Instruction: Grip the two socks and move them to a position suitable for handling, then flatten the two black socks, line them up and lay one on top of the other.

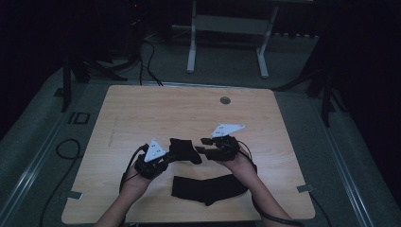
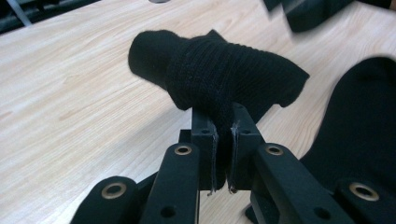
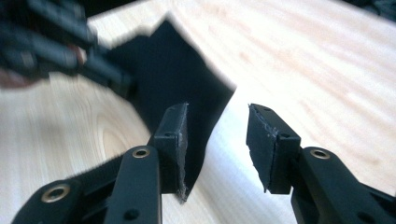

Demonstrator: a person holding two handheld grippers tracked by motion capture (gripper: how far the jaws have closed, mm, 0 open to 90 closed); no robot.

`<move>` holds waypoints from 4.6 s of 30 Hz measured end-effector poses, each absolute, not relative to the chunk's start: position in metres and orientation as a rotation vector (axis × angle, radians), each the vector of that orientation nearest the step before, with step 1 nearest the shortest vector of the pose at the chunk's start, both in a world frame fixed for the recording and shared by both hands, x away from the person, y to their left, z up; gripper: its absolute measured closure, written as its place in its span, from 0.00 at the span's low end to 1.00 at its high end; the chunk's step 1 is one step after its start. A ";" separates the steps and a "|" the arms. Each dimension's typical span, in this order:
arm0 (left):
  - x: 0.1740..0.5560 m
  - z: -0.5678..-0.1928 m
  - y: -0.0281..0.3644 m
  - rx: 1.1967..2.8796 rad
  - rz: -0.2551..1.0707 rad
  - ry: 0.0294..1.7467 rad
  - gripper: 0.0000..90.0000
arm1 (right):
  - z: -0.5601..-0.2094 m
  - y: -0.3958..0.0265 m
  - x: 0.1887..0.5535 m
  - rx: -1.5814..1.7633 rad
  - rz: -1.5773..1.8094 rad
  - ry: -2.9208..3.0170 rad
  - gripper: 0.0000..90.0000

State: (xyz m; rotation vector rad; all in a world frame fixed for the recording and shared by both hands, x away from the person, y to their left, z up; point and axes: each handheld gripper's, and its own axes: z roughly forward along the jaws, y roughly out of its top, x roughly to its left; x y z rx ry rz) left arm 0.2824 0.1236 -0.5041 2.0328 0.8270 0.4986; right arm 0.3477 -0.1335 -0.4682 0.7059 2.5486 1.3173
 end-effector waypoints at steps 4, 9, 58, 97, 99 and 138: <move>0.276 -0.503 0.114 2.042 0.483 0.750 0.93 | -0.453 -0.137 0.350 0.725 1.422 2.525 0.61; 0.269 -0.498 0.100 2.078 0.486 0.649 0.93 | -0.448 -0.126 0.356 0.734 1.487 2.570 0.56; 0.301 -0.534 0.110 2.103 0.388 0.916 0.94 | -0.498 -0.175 0.402 1.083 1.026 2.523 1.00; 0.326 -0.561 0.109 2.214 0.294 0.951 0.99 | -0.552 -0.218 0.389 1.138 0.993 2.585 0.99; 0.324 -0.561 0.106 2.224 0.304 0.939 0.99 | -0.553 -0.221 0.387 1.141 1.006 2.584 0.99; 0.330 -0.549 0.121 2.084 0.263 1.061 0.40 | -0.516 -0.277 0.367 1.213 1.055 2.370 0.37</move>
